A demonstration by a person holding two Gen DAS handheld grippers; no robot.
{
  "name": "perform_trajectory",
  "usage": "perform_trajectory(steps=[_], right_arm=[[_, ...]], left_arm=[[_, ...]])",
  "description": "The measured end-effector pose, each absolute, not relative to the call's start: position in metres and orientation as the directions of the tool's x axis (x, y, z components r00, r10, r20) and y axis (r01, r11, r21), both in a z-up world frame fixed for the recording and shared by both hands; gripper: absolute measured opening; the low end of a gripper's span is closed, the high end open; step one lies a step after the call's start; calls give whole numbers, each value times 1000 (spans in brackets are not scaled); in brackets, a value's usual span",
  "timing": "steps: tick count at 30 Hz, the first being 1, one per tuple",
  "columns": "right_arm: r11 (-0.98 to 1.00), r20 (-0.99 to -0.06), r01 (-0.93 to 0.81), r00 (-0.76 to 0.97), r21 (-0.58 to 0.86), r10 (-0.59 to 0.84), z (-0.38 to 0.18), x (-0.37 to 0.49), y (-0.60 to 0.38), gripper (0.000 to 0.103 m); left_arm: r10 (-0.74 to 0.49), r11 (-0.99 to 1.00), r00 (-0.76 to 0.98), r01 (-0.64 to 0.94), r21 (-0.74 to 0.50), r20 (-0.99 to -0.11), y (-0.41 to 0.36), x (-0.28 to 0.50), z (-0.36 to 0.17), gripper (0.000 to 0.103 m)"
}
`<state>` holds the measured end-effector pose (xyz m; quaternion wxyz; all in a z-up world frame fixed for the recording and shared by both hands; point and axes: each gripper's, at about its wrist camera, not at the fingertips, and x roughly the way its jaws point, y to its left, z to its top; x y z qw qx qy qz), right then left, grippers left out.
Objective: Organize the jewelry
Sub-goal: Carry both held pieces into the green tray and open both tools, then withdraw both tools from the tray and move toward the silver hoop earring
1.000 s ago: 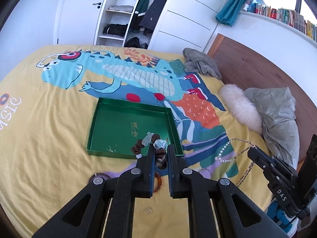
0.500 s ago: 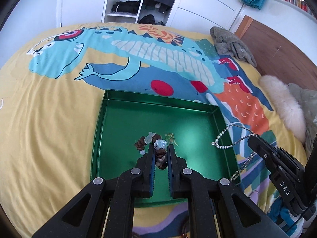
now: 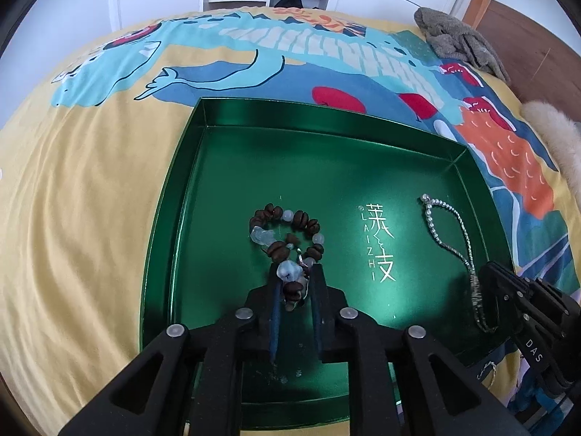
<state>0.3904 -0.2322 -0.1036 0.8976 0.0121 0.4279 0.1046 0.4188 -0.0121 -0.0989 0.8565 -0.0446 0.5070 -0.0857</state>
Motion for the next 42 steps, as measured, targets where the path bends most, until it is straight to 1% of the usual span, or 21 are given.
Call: perform_trajectory(steps=[1, 2, 3, 4, 9, 17, 22, 28, 32, 35, 38, 42], right_arm=[[979, -769, -176, 610, 106, 193, -102, 389, -233, 13], [980, -770, -170, 610, 104, 188, -99, 385, -235, 24], [980, -767, -165, 613, 108, 187, -95, 382, -236, 30], [981, -761, -160, 621, 112, 189, -89, 377, -238, 35], [983, -719, -152, 671, 107, 182, -44, 338, -245, 35], [982, -588, -160, 787, 96, 186, 61, 237, -252, 35], [984, -513, -158, 840, 77, 175, 112, 168, -255, 35], [987, -452, -152, 877, 58, 162, 147, 92, -262, 35], [987, -420, -152, 893, 52, 160, 157, 53, -267, 35], [987, -409, -151, 898, 54, 160, 158, 33, -268, 35], [987, -405, -154, 900, 52, 162, 154, 18, -270, 35], [986, -422, -159, 891, 58, 168, 137, 12, -271, 35]], left_arm=[[-189, 982, 473, 107, -157, -861, -12, 416, -95, 29], [-182, 983, 480, 109, -148, -858, -11, 412, -89, 36], [-177, 984, 487, 112, -140, -855, -11, 409, -83, 42], [-170, 985, 492, 114, -131, -854, -11, 405, -76, 43], [-144, 989, 558, 119, -94, -817, -2, 367, -22, 43], [-134, 990, 692, 116, -75, -710, 22, 274, 77, 43], [-124, 992, 746, 110, -64, -654, 35, 209, 117, 43], [-101, 995, 790, 95, -42, -604, 48, 140, 139, 44], [-100, 995, 804, 91, -46, -585, 54, 106, 142, 49], [-106, 994, 810, 98, -46, -577, 55, 87, 141, 50], [-113, 994, 809, 100, -54, -576, 54, 75, 134, 54], [-106, 994, 805, 93, -51, -584, 53, 66, 120, 54]])
